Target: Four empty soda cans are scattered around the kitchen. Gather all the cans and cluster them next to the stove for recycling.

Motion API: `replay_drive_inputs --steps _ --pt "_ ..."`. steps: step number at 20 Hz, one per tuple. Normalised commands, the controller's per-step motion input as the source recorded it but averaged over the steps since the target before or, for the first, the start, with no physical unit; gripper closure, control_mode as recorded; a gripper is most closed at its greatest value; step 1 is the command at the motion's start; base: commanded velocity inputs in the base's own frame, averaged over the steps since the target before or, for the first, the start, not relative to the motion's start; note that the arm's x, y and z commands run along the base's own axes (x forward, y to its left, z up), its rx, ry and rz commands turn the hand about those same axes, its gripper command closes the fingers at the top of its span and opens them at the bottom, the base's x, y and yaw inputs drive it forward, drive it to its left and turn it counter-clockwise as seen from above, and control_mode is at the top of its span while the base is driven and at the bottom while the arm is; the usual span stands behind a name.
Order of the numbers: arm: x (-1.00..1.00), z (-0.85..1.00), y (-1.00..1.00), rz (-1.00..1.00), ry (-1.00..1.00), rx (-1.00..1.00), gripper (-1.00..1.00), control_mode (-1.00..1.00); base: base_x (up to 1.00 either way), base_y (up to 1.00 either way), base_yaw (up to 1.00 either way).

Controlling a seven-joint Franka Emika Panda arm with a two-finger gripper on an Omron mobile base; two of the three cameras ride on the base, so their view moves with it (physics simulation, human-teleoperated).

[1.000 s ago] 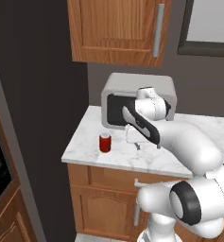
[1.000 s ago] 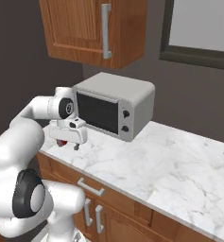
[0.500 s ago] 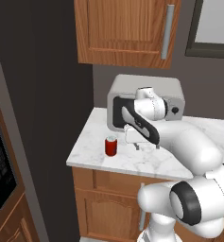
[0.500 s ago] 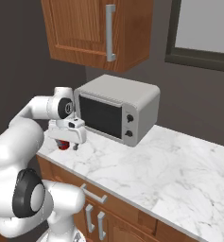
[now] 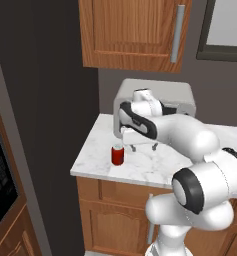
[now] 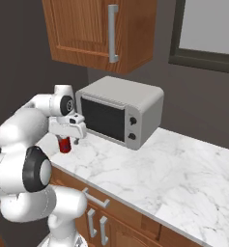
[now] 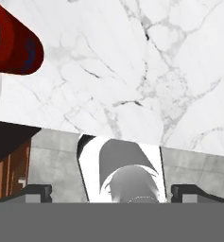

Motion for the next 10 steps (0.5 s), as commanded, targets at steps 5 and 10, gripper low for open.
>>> replay_drive_inputs --steps 5,10 --pt "0.72 -0.07 0.36 0.11 0.0 0.05 -1.0 -1.0 0.0 0.0 0.0" --pt "0.43 -0.28 0.5 0.02 -0.14 -0.02 -1.0 -1.0 0.0 0.0 0.0"
